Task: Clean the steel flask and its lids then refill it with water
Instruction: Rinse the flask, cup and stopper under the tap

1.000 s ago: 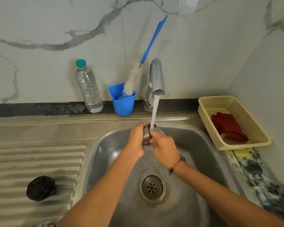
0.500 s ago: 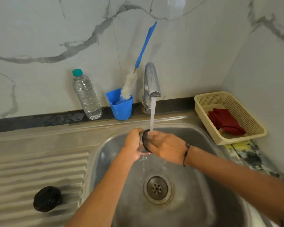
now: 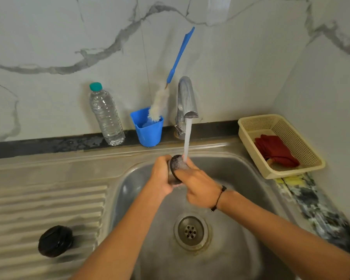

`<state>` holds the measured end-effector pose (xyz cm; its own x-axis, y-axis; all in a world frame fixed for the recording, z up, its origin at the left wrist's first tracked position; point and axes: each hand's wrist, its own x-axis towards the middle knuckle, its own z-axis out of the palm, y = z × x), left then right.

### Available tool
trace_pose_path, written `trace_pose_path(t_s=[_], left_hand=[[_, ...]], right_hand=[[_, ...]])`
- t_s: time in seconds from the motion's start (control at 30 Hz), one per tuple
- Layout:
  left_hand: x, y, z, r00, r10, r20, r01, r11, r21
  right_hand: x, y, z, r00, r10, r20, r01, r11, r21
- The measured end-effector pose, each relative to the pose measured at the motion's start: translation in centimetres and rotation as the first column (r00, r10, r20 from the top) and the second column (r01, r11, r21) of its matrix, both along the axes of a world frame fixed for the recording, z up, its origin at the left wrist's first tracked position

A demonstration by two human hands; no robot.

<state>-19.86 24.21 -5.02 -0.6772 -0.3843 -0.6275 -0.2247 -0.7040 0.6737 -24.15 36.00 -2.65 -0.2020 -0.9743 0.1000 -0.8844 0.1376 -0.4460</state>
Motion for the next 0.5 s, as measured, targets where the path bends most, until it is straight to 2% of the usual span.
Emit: trace_pose_path(t_s=[0.03,0.1,0.2,0.27,0.33,0.4,0.47,0.5], left_hand=[[0.1,0.0,-0.3,1.0,-0.012,0.024,0.012,1.0,0.003],[0.5,0.7,-0.7,0.998,-0.044,0.042,0.042,0.998,0.037],[1.3,1.9,-1.3,0.99,-0.104,0.093,0.098,0.993,0.067],[1.4,1.9,-1.4,0.982,-0.141,0.123,0.134,0.989,0.069],[1.3,1.6,-1.0,0.977,-0.16,0.144,0.154,0.987,0.052],[1.2,1.6,-0.5,0.979,-0.121,0.161,0.117,0.992,0.036],[1.0,1.6,-0.3,0.981,-0.071,0.181,0.072,0.997,-0.003],[1.0,1.6,-0.4,0.982,-0.039,0.183,0.043,0.999,-0.013]], right_hand=[[-0.1,0.4,-0.2,0.999,0.032,-0.023,-0.032,0.999,0.0],[-1.1,1.3,-0.5,0.971,0.156,-0.182,-0.138,0.985,0.108],[-3.1,1.7,0.1,0.814,0.4,-0.422,-0.296,0.91,0.292],[-3.3,1.4,0.2,0.744,0.418,-0.521,-0.346,0.908,0.235],[-2.5,1.2,-0.3,0.796,0.333,-0.506,-0.295,0.943,0.156],[-1.0,1.4,-1.7,0.872,0.163,-0.461,-0.103,0.983,0.153],[0.4,1.3,-3.1,0.949,-0.063,-0.309,0.113,0.983,0.148],[1.1,0.9,-3.4,0.976,-0.147,-0.162,0.173,0.972,0.161]])
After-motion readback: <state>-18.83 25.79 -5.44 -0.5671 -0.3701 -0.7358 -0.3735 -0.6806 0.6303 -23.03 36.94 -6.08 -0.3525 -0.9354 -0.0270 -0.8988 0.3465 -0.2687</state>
